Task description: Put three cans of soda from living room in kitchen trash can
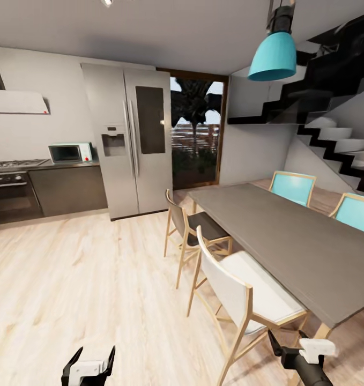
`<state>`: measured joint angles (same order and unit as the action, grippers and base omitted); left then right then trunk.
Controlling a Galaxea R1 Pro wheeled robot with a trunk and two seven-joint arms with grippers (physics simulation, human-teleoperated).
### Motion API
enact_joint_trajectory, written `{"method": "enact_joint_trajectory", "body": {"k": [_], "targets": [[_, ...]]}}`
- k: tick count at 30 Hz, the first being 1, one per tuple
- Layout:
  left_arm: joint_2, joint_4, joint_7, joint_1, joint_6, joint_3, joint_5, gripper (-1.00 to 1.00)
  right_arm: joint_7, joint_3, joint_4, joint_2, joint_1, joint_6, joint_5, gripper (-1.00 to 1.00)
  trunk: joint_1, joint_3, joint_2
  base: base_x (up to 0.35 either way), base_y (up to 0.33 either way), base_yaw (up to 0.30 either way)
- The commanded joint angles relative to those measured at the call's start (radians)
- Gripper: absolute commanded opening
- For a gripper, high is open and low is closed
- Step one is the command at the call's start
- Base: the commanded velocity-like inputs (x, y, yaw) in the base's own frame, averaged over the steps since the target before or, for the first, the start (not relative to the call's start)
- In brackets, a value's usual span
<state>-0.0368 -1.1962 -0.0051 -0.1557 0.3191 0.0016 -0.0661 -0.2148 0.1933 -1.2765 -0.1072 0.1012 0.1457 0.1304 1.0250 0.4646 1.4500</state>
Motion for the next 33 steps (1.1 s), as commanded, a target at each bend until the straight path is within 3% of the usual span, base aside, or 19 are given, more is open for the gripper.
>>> {"method": "enact_joint_trajectory", "body": {"k": [1,33], "targets": [[0.000,0.000,0.000,0.000,0.000,0.000,0.000,1.00,0.000,0.000,0.000,0.000,0.000,0.000,0.000,1.00,0.000,0.000,0.000,0.000,0.231,0.254],[0.000,0.001,-0.003,0.001,-0.002,0.000,0.000,1.00,0.000,0.000,0.008,0.000,0.000,0.000,0.001,1.00,0.000,-0.016,0.000,0.000,0.294,0.251]]}}
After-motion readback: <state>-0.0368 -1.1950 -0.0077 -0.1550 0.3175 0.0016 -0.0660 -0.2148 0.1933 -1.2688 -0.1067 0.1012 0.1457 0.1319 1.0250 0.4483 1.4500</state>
